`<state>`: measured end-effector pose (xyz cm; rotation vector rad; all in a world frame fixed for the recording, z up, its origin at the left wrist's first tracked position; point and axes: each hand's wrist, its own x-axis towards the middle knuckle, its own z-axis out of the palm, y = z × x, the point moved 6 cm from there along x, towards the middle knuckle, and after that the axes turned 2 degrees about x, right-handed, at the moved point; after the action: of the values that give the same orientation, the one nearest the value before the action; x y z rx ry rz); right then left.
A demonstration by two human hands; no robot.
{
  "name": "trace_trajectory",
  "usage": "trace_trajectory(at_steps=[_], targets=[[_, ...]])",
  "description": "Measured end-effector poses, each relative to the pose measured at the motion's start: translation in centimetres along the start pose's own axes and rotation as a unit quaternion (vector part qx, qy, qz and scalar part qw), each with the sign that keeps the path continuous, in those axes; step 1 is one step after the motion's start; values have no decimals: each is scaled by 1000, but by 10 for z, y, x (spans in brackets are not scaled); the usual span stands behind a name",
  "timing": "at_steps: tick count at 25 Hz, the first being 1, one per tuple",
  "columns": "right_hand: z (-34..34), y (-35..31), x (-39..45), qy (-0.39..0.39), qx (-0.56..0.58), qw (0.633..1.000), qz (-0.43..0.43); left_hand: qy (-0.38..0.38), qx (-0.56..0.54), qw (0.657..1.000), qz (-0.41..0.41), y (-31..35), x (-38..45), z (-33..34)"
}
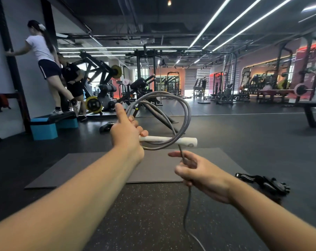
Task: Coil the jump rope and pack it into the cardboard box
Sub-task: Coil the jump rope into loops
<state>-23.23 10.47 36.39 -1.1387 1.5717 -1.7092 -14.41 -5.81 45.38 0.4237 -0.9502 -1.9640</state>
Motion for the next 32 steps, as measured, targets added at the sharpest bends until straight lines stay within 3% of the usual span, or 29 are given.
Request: trace_trajectory(at_steps=[3,6,9,12,14,15,16,17,18,19,20,21,22,25,29,32], targets=[[19,-18,19,75,135,985,-78,61,-57,996,7,-23,-19,-10],[16,-36,26,173,150,970,-85,87,-53,995,2,-44,-33,-24],[6,-51,25,190,38,978,-74,61,71,996,4,-63,-38,-44],[5,-72,23,159,-151,972,-84,16,182,983,-18,-77,-37,-62],[10,-78,25,120,-267,953,-81,13,326,944,51,-62,-36,-61],[13,-79,26,100,-332,935,-76,9,409,902,141,-44,-37,-53],[16,-79,27,77,-392,914,-68,-18,475,838,268,-22,-44,-38],[20,-79,29,54,-437,896,-62,-70,532,739,407,-3,-55,-17],[23,-78,30,34,-469,881,-57,-131,591,597,527,6,-66,4],[25,-79,32,20,-499,865,-51,-191,642,434,603,5,-74,22],[27,-81,33,11,-532,845,-49,-240,674,298,632,-1,-76,35],[29,-84,34,6,-563,825,-51,-279,693,218,627,-7,-73,43],[30,-88,34,6,-578,814,-53,-306,708,190,607,-11,-69,48],[26,-98,33,2,-550,833,-52,-321,726,207,571,-17,-60,55],[15,-101,27,-50,-525,849,-28,-330,766,273,479,-18,-53,52],[7,-100,20,-76,-511,856,5,-369,753,302,453,-25,-55,49]])
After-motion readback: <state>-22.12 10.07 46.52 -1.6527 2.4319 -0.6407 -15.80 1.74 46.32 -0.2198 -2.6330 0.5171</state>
